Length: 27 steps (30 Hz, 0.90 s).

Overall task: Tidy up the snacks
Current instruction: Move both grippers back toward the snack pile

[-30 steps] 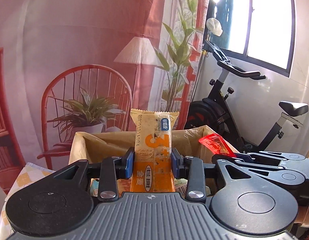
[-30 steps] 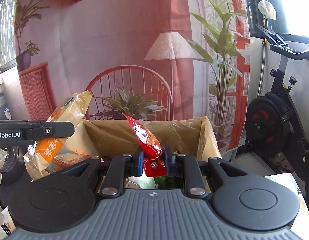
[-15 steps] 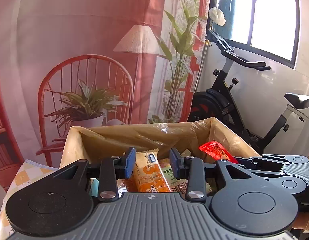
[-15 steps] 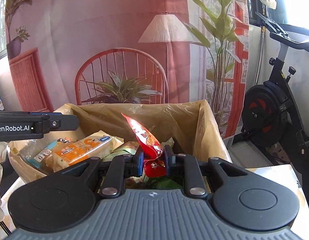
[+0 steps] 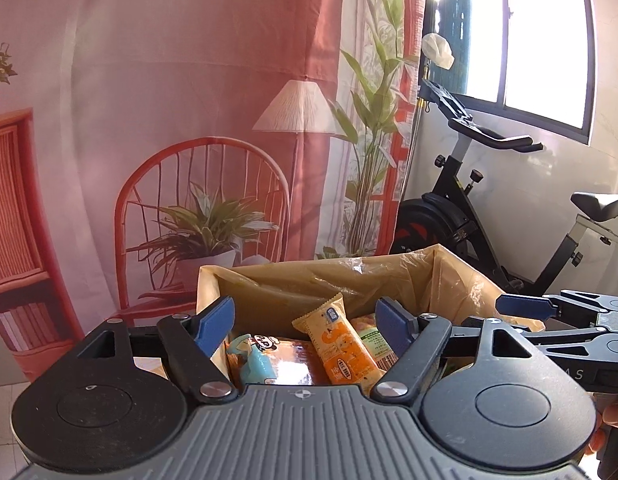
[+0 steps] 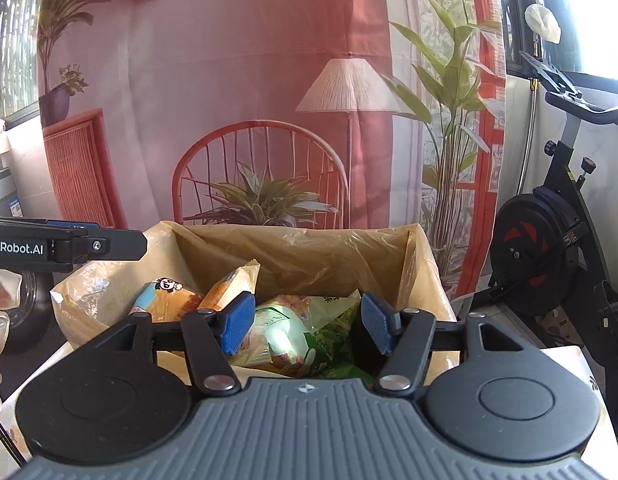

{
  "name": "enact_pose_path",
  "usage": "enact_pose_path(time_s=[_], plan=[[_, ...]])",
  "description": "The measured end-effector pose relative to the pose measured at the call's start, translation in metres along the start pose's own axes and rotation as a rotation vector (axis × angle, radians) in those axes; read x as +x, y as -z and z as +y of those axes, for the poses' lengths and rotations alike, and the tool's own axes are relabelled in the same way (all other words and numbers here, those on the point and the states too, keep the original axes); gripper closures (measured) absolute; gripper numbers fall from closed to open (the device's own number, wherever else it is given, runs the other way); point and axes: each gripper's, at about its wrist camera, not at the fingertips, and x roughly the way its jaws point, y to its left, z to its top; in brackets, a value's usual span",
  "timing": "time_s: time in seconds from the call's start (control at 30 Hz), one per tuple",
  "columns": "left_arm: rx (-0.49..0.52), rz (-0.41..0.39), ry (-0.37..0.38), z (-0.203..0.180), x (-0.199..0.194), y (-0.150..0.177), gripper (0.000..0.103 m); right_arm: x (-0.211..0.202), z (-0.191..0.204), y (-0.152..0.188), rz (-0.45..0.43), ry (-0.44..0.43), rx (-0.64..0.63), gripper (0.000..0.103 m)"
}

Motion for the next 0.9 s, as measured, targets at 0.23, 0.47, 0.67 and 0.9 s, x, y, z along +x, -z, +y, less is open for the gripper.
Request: enact_pose_path(time_s=[0.23,0.47,0.67,0.9], plan=[[-0.039,0.012,0.005,0.030,-0.054,0.037,0.023,-0.041,0.009,0.016,-0.078,-0.111,-0.014,0.040],[-0.066,0.136,-0.070,0.047,-0.056,0.092,0.024,-0.059,0.013,0.062,-0.025,-0.143,0.031,0.040],[-0.125,0.266,-0.111,0.050,-0.037,0.123,0.024,-0.050,0.007,0.101,0.079,-0.098,0.095,0.040],[-0.125,0.355,-0.121,0.047,-0.018,0.147,0.024,-0.031,-0.002,0.137,0.187,-0.052,0.105,0.040]])
